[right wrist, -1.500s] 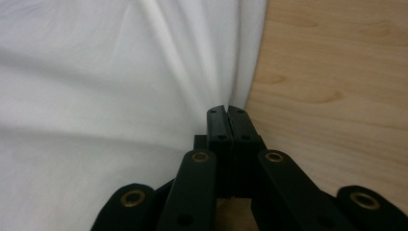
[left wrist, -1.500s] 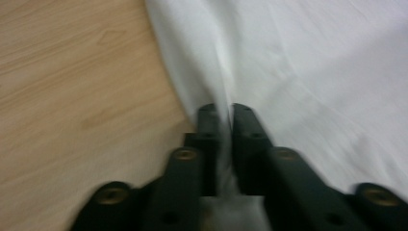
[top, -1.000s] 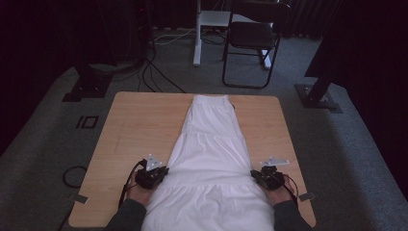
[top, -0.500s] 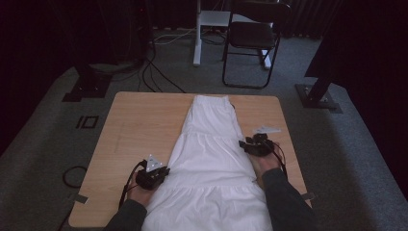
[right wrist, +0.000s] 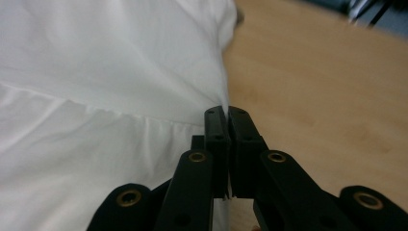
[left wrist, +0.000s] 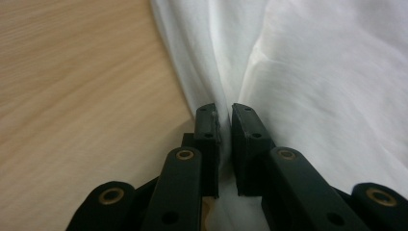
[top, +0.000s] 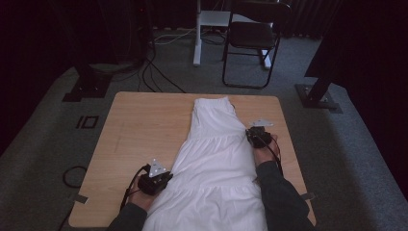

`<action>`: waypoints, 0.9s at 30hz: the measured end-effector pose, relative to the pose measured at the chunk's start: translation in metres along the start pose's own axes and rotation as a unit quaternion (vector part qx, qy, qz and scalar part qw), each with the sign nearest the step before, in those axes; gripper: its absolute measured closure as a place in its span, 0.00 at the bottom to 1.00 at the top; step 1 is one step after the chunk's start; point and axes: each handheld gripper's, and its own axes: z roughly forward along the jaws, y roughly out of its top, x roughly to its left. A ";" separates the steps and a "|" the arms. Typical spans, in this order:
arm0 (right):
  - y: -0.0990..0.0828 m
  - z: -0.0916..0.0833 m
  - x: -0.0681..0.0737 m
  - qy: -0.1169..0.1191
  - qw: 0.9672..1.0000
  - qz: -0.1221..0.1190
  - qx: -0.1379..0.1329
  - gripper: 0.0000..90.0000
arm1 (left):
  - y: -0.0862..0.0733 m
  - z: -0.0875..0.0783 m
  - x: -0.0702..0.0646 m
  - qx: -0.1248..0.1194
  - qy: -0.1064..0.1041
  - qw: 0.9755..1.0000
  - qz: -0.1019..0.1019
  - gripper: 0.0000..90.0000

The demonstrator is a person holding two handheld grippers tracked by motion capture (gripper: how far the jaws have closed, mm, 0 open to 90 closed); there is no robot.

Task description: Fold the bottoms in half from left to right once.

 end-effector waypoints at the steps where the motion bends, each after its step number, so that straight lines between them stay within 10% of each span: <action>1: -0.005 0.007 -0.001 0.008 1.000 0.007 0.013 0.97 | -0.001 -0.001 -0.003 0.002 -0.003 1.000 0.004 0.91; 7: -0.021 0.029 0.000 0.044 0.998 0.038 0.031 0.96 | 0.006 -0.009 0.000 0.006 -0.021 1.000 0.008 0.71; 12: -0.021 0.029 0.001 0.043 0.998 0.043 0.033 0.96 | 0.054 -0.009 0.022 -0.045 -0.001 0.999 0.000 0.60; 20: -0.022 0.030 0.001 0.045 0.997 0.050 0.029 0.96 | 0.117 0.078 0.042 0.005 0.017 1.000 -0.023 0.53; 23: -0.023 0.029 -0.001 0.052 0.997 0.055 0.028 0.96 | 0.109 0.100 0.042 0.044 0.021 0.999 -0.023 0.61; 27: -0.026 0.023 0.003 0.066 0.996 0.054 0.034 0.96 | 0.097 0.089 0.038 0.030 0.020 0.999 -0.008 0.89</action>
